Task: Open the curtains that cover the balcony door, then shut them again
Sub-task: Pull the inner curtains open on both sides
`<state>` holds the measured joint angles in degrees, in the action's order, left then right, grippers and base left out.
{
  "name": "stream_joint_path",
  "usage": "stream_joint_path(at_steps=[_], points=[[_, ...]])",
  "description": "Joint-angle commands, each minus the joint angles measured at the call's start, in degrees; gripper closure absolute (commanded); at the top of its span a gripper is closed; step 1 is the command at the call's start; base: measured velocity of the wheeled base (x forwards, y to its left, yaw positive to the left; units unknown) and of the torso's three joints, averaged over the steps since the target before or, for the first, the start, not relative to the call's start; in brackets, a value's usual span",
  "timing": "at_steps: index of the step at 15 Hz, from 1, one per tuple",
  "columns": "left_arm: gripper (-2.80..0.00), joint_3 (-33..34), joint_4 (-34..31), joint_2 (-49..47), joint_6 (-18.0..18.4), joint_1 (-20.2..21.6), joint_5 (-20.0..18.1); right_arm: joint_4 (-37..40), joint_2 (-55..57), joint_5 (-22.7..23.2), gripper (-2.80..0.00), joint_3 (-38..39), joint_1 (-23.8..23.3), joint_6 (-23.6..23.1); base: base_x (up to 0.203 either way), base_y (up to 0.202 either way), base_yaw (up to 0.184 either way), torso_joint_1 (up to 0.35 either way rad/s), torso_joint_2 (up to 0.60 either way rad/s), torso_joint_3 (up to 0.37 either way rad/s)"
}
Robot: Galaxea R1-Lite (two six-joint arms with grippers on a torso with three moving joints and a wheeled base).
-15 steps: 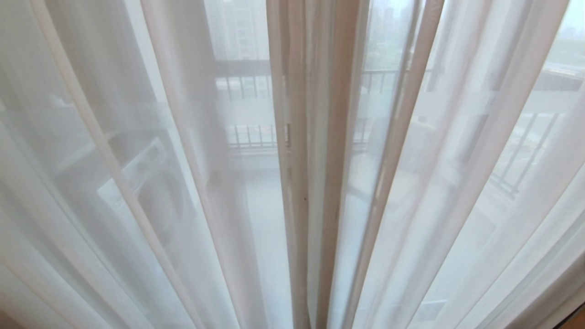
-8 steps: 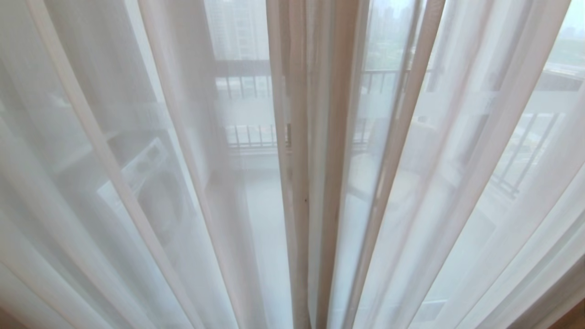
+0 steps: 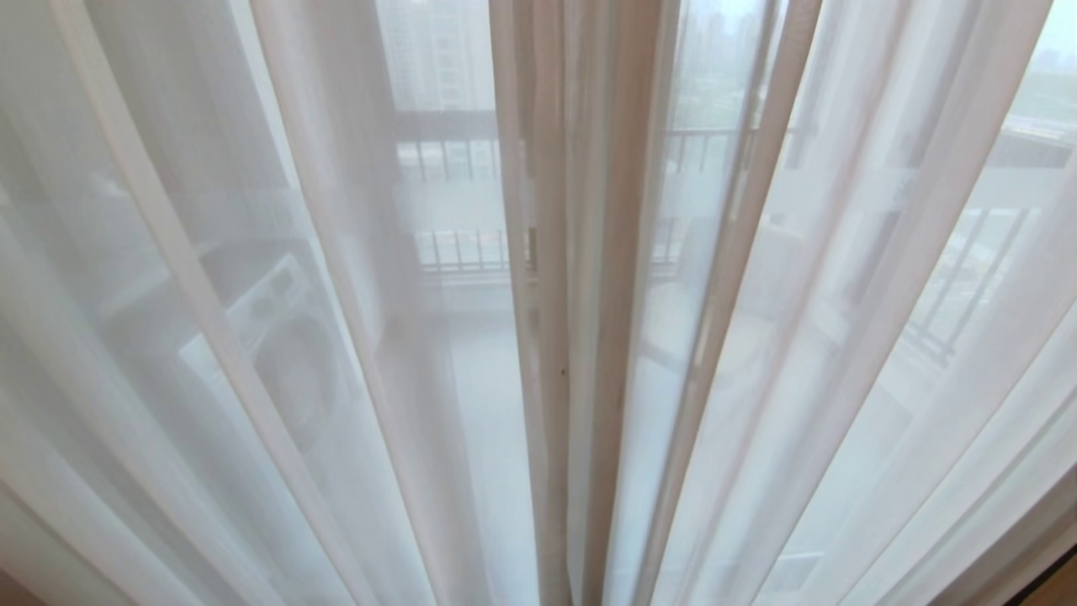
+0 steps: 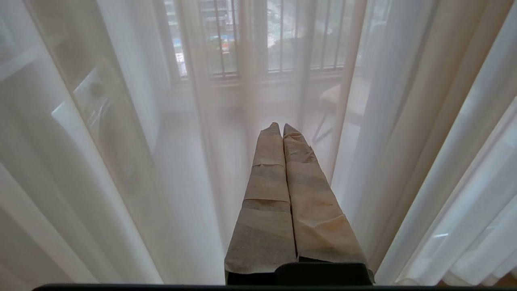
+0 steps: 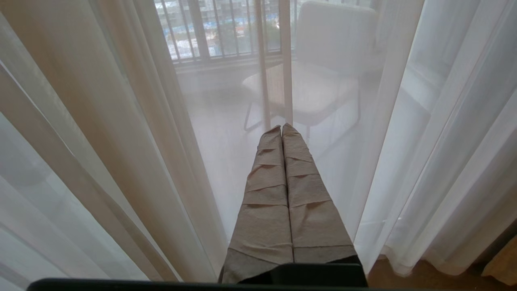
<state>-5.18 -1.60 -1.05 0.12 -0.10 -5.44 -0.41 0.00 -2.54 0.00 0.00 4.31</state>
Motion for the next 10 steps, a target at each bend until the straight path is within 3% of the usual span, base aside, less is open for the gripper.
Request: stream_joint_path(at_steps=[1, 5, 10], points=[[0.00, -4.99, -0.23, -6.08, -0.07, -0.09, -2.37, -0.02, 0.02, -0.01, 0.00, 0.00, 0.00, 0.01, 0.000, 0.000, 0.000, 0.000, 0.00, 0.000], [0.00, -17.67, 0.91, -20.16, -0.20, -3.73, -9.28, -0.02, 0.04, -0.01, 0.00, 0.00, 0.00, -0.01, 0.000, 0.000, 0.000, 0.000, 0.00, 0.000], [0.00, -37.38, 2.76, -38.10, -1.50, -15.12, -19.83, -0.02, 0.00, -0.01, 0.00, 0.00, 0.00, -0.01, 0.000, 0.000, 0.000, 0.000, 0.00, 0.000]])
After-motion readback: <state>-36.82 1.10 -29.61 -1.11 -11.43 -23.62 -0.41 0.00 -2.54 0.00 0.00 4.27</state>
